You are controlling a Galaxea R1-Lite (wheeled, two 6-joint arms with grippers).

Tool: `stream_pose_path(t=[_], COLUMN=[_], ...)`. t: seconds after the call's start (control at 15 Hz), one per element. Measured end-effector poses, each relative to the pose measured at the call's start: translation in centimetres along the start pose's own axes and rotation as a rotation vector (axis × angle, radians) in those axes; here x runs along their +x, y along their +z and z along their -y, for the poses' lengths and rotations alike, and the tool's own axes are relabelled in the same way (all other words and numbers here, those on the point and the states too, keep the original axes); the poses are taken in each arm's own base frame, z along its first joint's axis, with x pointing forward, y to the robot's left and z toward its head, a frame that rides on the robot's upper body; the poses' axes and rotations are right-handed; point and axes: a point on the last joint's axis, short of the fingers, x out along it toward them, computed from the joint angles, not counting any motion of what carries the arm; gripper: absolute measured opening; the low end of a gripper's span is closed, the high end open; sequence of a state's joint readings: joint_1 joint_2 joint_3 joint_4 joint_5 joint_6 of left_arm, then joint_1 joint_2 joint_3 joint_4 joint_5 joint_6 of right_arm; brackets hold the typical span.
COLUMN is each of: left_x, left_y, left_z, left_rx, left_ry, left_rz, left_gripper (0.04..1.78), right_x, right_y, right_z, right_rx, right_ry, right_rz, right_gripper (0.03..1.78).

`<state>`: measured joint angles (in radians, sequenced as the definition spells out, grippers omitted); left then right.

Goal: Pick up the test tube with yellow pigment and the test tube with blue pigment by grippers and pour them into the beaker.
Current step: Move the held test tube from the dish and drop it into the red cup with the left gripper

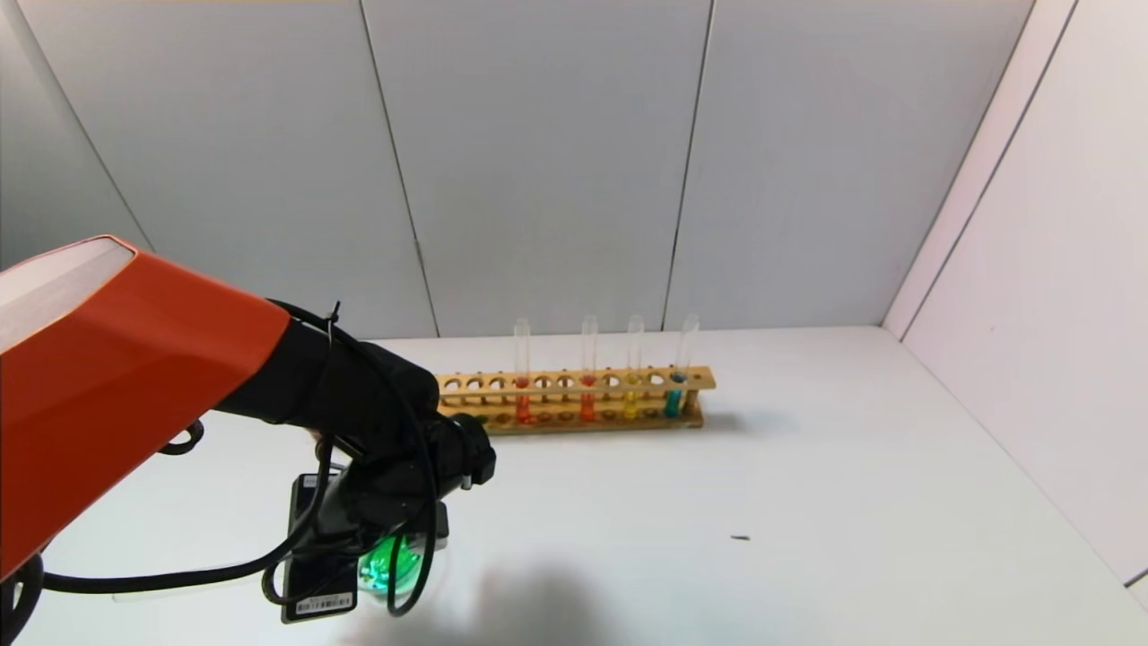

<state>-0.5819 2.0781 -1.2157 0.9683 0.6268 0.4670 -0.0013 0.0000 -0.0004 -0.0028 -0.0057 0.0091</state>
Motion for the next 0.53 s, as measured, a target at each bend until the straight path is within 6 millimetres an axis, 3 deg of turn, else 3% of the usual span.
stream_pose_path(t=[0.53], left_x=[-0.01], left_y=[0.31], left_z=[0.04], left_rx=[0.009], left_ry=[0.011], left_rz=[-0.01], left_gripper=[0.31], right_x=[0.0], right_y=[-0.01], right_z=[0.0], right_rx=[0.0], right_ry=[0.0], right_rz=[0.0], right_gripper=[1.7])
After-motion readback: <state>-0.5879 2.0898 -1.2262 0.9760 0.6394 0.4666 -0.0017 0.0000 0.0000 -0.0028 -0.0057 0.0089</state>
